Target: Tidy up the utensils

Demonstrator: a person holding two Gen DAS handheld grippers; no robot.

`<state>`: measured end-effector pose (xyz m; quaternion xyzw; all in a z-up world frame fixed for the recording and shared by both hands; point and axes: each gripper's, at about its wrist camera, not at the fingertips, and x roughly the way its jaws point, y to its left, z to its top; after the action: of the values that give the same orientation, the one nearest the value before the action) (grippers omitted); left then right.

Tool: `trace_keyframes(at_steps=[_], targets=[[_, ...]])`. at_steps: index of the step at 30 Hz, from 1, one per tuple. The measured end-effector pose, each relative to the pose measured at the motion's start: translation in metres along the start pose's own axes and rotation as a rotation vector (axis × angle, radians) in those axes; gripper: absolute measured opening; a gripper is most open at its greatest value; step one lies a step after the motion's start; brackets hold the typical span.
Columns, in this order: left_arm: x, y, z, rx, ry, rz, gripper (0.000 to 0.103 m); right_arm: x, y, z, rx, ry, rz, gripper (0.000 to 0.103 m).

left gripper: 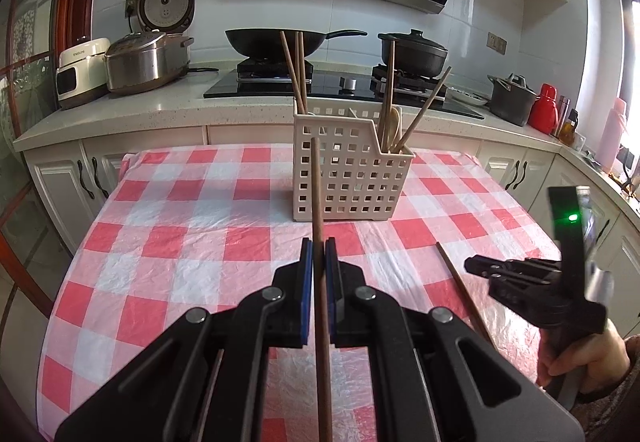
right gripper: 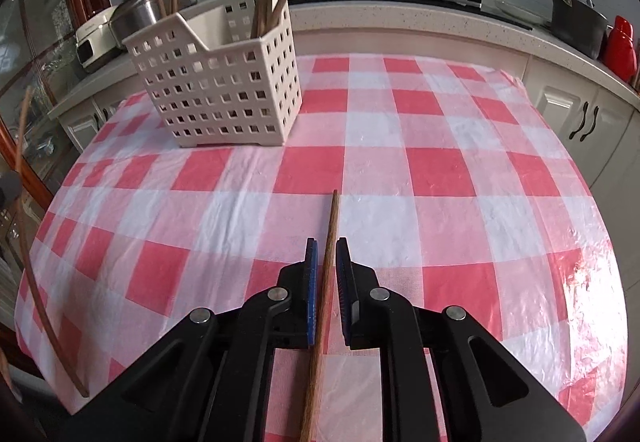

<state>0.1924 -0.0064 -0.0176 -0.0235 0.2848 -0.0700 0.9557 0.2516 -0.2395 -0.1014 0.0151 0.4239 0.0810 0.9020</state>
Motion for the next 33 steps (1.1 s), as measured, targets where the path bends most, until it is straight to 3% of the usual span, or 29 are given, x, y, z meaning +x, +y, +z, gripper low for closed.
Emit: trace_keyframes(at_steps=[1,2,3,4,7,10,14,26,33], targets=[[0.0,0.0,0.0,0.0,0.0,-0.001,0.006,0.006,0.0,0.0,-0.002,0.015,-0.008,0.021],[0.0,0.001,0.0,-0.001,0.001,-0.001,0.006,0.01,0.0,0.0,-0.002,0.023,-0.014,0.038],[0.0,0.001,0.0,-0.001,0.001,0.0,0.006,0.012,0.001,-0.001,-0.004,0.022,-0.021,0.047],[0.0,0.002,0.0,-0.002,0.0,0.002,0.006,0.013,0.001,-0.002,-0.011,0.021,-0.024,0.047],[0.0,0.002,-0.001,-0.004,0.003,0.001,0.006,0.02,0.002,-0.006,-0.027,0.031,-0.056,0.035],[0.0,-0.001,-0.001,0.002,0.001,-0.002,0.006,0.019,0.002,-0.007,-0.05,0.022,-0.079,0.007],[-0.006,-0.002,0.001,0.005,-0.014,-0.003,0.006,0.004,-0.005,-0.006,-0.009,-0.022,-0.047,0.006],[-0.028,-0.004,0.009,0.009,-0.069,0.007,0.006,-0.099,0.005,0.014,0.003,-0.321,0.081,0.006],[-0.04,-0.003,0.012,0.012,-0.095,0.012,0.006,-0.132,0.014,0.017,-0.022,-0.398,0.097,0.006]])
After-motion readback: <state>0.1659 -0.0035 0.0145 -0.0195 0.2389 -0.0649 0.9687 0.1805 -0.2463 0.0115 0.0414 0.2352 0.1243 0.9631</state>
